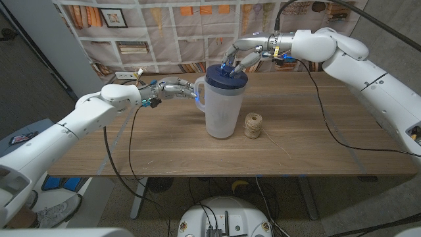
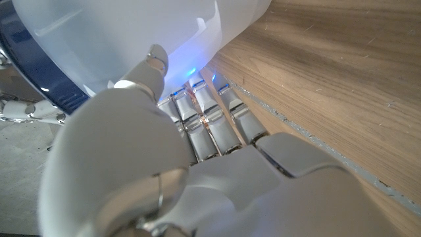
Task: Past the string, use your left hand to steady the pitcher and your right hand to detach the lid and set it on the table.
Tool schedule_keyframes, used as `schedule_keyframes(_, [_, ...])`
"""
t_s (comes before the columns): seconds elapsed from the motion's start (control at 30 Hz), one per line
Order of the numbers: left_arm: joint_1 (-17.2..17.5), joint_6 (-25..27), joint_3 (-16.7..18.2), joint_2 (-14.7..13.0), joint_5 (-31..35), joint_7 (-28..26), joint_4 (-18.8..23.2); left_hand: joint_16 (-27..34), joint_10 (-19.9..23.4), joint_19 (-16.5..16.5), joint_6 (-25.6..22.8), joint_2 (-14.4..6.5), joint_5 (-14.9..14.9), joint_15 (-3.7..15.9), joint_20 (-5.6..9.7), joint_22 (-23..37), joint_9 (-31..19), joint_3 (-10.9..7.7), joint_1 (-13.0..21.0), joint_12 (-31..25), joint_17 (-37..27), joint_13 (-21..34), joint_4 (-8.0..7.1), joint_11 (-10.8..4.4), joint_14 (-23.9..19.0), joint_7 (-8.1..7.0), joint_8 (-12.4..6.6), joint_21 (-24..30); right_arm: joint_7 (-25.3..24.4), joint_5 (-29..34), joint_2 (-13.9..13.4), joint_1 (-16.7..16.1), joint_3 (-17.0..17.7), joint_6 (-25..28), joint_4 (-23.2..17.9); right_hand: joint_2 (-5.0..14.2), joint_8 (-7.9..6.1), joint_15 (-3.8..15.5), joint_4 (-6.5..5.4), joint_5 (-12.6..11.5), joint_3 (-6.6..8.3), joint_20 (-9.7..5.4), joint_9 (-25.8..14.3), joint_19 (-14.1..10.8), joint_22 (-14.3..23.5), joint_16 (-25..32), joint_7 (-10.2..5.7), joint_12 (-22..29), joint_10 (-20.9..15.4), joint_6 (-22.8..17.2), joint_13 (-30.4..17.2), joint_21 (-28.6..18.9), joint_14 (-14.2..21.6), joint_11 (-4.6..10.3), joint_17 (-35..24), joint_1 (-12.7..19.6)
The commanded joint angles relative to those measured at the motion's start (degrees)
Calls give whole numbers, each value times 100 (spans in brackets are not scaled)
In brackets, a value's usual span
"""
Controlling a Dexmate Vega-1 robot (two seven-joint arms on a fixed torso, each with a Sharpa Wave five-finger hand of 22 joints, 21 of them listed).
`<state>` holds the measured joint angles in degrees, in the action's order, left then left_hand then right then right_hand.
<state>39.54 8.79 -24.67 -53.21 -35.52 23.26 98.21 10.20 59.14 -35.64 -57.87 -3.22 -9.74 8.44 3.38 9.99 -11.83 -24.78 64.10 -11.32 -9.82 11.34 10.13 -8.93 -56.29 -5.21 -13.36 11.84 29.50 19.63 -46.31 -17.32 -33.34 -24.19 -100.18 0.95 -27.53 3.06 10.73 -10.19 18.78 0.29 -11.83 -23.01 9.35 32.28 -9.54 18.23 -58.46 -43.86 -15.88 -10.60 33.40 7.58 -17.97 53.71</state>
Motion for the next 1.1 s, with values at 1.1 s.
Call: schedule_keyframes(1.1, [-127,2,-75,51,47,124,-147,35,281,-79,-270,-371,-37,538,802,20,-30,-39,86,-36,-28,20,-28,-206,-52,126,-24,0,34,9,92,154,-52,0,20,530,-354,944,-132,1,97,-29,-9,-17,13,-8,-238,-11,-563,-1255,-51,-7,61,496,-28,644])
